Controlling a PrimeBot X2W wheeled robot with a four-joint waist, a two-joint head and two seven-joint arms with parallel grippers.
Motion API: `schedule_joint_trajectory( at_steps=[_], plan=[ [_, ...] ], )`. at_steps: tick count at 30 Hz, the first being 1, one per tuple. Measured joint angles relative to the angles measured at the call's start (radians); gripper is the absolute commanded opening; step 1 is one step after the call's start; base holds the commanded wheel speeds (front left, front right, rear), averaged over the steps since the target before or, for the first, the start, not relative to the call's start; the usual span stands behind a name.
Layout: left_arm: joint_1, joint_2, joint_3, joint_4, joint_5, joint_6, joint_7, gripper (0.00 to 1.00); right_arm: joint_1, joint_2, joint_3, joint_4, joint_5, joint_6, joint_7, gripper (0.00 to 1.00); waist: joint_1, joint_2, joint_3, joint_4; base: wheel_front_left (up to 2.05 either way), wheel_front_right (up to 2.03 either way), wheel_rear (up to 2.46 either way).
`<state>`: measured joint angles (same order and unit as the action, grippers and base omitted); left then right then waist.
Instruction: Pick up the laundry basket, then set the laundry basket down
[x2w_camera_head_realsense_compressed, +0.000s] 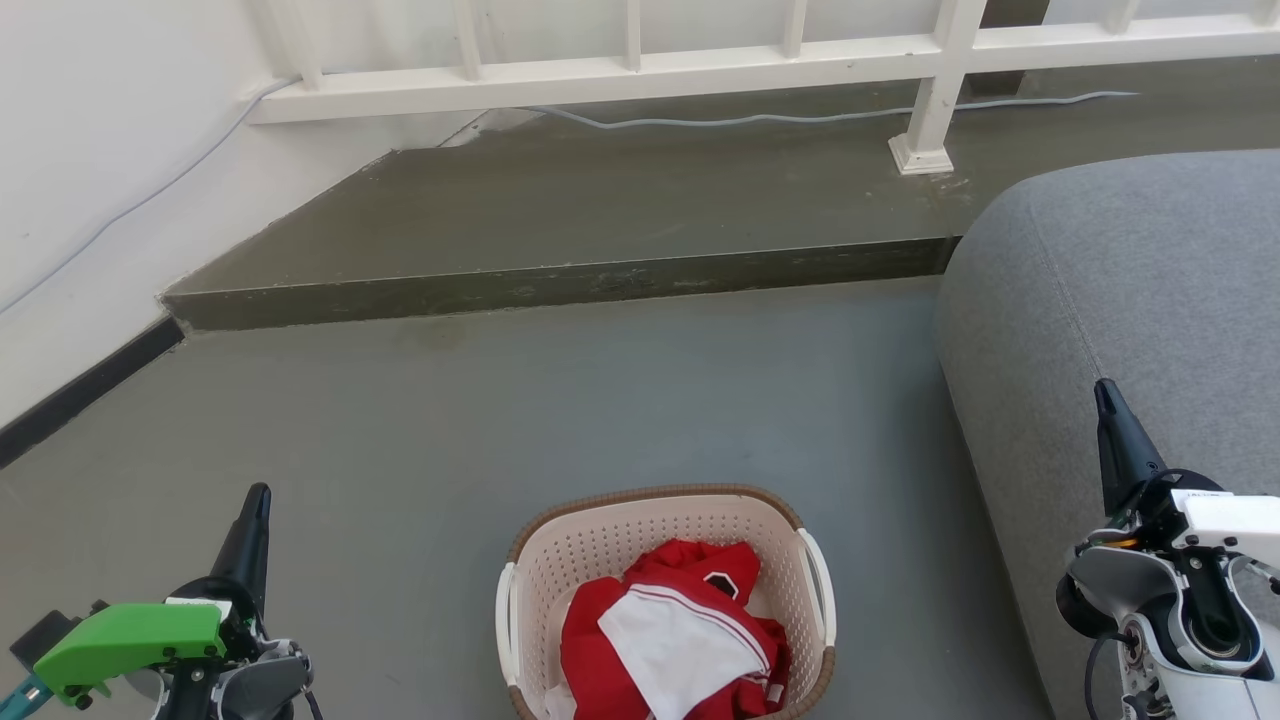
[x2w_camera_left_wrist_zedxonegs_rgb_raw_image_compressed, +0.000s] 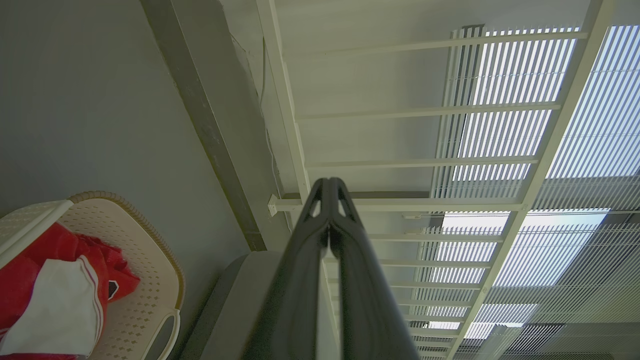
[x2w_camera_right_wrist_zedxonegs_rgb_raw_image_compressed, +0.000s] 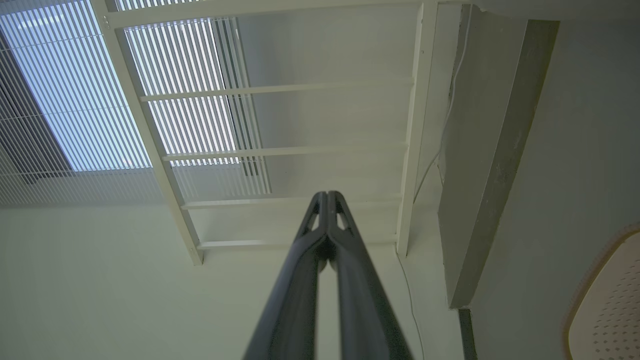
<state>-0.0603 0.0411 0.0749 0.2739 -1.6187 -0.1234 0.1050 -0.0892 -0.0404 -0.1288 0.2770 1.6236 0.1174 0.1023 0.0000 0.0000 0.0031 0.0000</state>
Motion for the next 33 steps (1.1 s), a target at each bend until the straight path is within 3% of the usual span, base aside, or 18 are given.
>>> schedule_joint_trajectory(
  at_steps=[33],
  plan=[
    [0.0,0.0,0.0,0.0,0.0,0.0,0.0,0.0,0.0,0.0,0.0,0.0,0.0,0.0,0.0,0.0,0.0,0.0,0.0,0.0,0.0,0.0,0.0]
  ],
)
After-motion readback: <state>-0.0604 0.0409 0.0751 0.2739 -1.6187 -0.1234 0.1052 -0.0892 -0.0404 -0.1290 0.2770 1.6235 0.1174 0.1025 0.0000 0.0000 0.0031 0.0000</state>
